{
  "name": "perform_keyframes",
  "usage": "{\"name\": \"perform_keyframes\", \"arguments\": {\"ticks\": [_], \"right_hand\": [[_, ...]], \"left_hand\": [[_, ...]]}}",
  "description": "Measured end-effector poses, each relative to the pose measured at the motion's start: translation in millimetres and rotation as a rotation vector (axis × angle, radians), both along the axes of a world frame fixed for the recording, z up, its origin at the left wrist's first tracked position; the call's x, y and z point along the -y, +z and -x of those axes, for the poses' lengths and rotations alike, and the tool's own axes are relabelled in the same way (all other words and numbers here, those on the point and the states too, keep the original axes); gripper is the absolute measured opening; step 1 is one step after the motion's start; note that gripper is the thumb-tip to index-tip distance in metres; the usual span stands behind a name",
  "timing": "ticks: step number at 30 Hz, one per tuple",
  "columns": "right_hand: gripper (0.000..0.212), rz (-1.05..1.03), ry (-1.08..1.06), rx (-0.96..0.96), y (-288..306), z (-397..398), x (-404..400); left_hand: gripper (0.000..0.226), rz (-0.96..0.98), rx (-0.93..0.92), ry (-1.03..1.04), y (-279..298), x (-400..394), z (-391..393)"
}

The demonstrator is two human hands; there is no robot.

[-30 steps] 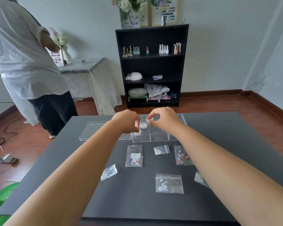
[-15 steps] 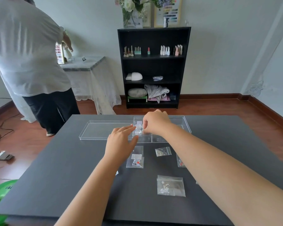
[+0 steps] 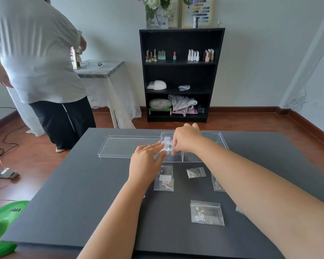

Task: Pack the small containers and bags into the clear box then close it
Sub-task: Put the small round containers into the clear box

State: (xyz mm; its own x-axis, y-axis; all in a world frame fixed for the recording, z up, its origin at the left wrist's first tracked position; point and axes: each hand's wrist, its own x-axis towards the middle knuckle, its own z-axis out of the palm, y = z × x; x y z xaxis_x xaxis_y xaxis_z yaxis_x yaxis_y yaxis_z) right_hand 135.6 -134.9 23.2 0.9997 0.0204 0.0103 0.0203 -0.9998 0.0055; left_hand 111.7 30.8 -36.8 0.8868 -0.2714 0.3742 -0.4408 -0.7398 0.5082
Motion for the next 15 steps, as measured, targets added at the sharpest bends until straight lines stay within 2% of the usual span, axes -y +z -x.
{"name": "perform_keyframes", "arguments": {"ticks": [5,15], "right_hand": [[0.028,-0.089,0.003,0.047,-1.3,-1.8,0.9],[0.029,-0.013,-0.013,0.063,-7.3,-7.1,-8.7]], "left_hand": [[0.036,0.025,0.017,0.002,-2.4,0.8,0.0],[0.037,0.036,0.005,0.001,-5.1,0.8,0.0]]}}
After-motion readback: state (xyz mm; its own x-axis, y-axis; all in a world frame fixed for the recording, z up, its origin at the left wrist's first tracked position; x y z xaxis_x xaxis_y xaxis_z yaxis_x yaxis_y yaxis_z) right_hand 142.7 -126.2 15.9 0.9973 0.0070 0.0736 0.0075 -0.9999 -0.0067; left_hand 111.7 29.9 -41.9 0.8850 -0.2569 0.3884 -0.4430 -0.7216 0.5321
